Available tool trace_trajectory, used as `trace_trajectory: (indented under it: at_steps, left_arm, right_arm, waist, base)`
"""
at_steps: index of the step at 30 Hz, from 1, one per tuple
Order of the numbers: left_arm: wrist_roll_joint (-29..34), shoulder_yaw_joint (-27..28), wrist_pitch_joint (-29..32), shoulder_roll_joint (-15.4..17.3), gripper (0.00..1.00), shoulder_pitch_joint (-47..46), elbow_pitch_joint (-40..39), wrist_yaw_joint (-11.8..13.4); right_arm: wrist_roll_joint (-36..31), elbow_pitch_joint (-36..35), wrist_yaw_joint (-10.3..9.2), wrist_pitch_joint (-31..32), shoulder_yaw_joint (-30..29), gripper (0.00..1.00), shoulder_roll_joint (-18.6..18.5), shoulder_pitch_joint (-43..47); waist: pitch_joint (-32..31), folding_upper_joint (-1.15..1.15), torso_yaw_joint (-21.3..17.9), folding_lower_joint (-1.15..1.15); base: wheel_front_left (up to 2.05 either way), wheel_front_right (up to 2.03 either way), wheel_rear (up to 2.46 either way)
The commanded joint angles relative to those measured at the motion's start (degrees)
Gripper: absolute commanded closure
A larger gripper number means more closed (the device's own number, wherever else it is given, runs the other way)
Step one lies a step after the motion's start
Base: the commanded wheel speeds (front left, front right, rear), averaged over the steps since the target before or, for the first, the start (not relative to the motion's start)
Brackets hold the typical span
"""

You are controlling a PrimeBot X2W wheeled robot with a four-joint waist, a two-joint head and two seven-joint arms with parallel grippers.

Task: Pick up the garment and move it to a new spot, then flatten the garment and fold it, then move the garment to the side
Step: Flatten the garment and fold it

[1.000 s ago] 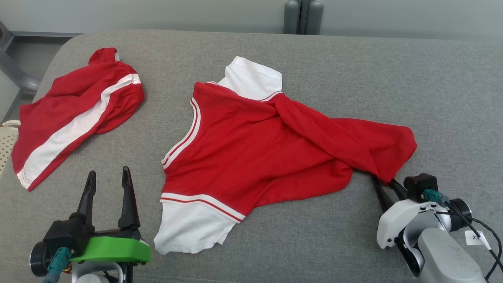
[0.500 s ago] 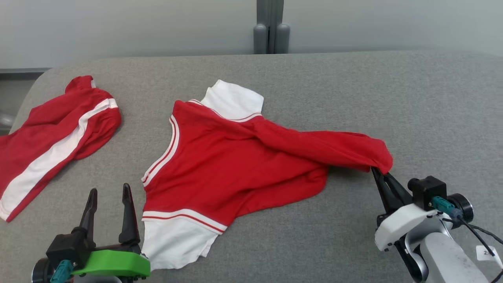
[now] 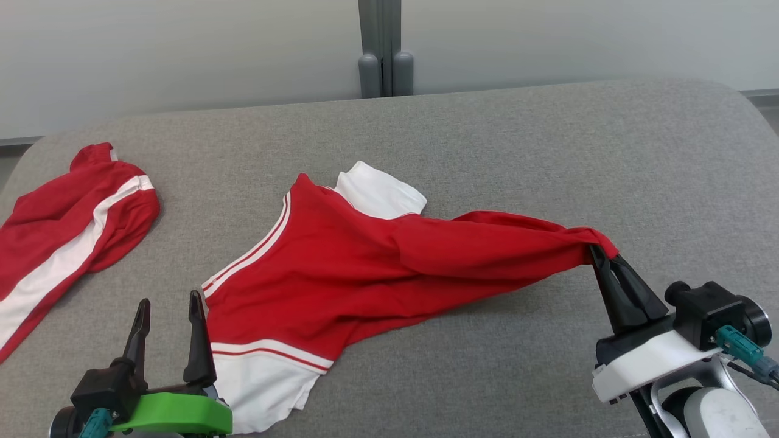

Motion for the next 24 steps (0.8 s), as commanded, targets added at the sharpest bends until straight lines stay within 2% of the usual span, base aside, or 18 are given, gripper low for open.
trace_trajectory:
  at_steps: [1, 15, 18, 24]
  left_arm:
    - [0.0, 0.3, 0.0, 0.1, 0.0, -0.2, -0.1, 0.1]
    - [-0.9, -0.1, 0.0, 0.1, 0.0, -1.4, -0.3, 0.8]
    - [-1.0, -0.3, 0.0, 0.1, 0.0, -1.6, -0.5, 0.9]
    - [-1.4, -1.0, 0.0, 0.1, 0.0, -2.9, -0.3, 0.9]
  right_arm:
    - [-0.7, -2.6, -0.06, 1.0, -0.3, 1.0, 0.2, 0.7]
    - [-2.3, -20.3, -0.06, 9.0, -2.5, 1.0, 1.5, -1.9]
    - [-2.5, -21.1, -0.06, 9.9, -3.0, 1.0, 1.6, -2.6]
    - [-3.0, -18.0, -0.06, 9.6, -3.7, 1.0, 1.1, -5.5]
  waist:
    - [0.4, 0.0, -0.1, 0.0]
    - [2.1, 0.0, 1.1, 0.0]
    - [2.9, 0.0, 1.6, 0.0]
    - [4.7, 0.0, 2.9, 0.0]
  base:
    - [0.0, 0.0, 0.0]
    - [0.0, 0.0, 0.0]
    - [0.0, 0.0, 0.0]
    - [0.0, 0.0, 0.0]
